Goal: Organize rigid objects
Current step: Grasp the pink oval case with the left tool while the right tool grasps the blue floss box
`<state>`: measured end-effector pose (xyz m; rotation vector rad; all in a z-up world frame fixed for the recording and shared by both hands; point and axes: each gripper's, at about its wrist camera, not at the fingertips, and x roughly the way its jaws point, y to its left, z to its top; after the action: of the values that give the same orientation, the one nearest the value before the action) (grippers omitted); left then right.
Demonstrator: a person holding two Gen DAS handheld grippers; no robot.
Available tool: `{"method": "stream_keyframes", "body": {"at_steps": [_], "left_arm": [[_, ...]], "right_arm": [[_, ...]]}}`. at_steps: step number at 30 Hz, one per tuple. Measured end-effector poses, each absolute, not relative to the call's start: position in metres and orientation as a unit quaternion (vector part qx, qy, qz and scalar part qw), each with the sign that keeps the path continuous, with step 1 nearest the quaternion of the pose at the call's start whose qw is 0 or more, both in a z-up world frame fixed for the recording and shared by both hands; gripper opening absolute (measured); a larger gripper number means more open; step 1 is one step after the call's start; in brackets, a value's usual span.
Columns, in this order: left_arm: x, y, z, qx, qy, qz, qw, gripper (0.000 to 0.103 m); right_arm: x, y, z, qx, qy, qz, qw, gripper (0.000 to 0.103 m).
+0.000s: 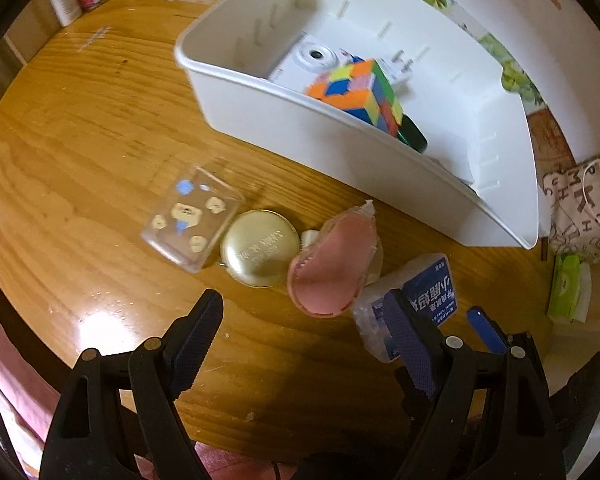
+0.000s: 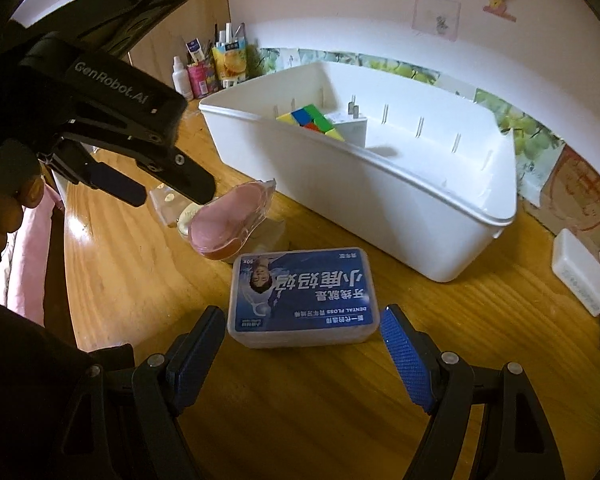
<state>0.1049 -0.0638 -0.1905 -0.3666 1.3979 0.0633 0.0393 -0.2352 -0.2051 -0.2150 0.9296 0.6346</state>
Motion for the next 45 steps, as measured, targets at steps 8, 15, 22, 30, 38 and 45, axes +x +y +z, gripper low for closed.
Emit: {"method": "stream_keyframes", "body": {"at_steps": [8,15,22,30,38,45], "left_arm": [[0.121,-0.083,-0.203,-0.143,0.664,0.011,0.734,0.085],[0.133,-0.095,-0.213,-0.128,0.679,0.006,0.723,0.085],[0.142,-0.100,-0.222,-0.128,0.691,0.011,0.712,0.084],[0.146,-0.104,-0.229,-0.127,0.696,0.015,0.707,0.068],[0.154,-0.100,-0.237,-0.136,0.697,0.021,0.703,0.054],[0.151,-0.092,-0.242,-0.137,0.698,0.018,0.703,0.054]], "right_arm": [[0.043,-0.225,-0.214,-0.115,0.454,0.309,0.828,0.083],[0.043,-0.222,-0.216,-0.126,0.446,0.310,0.830,0.088],[0.048,-0.222,-0.221,-0.129,0.449,0.306,0.830,0.093],[0.057,-0.217,-0.233,-0.128,0.463,0.309,0.821,0.097],[0.067,-0.214,-0.246,-0.132,0.478,0.308,0.812,0.097],[0.072,-0.214,-0.255,-0.133,0.486,0.304,0.808,0.097]]}}
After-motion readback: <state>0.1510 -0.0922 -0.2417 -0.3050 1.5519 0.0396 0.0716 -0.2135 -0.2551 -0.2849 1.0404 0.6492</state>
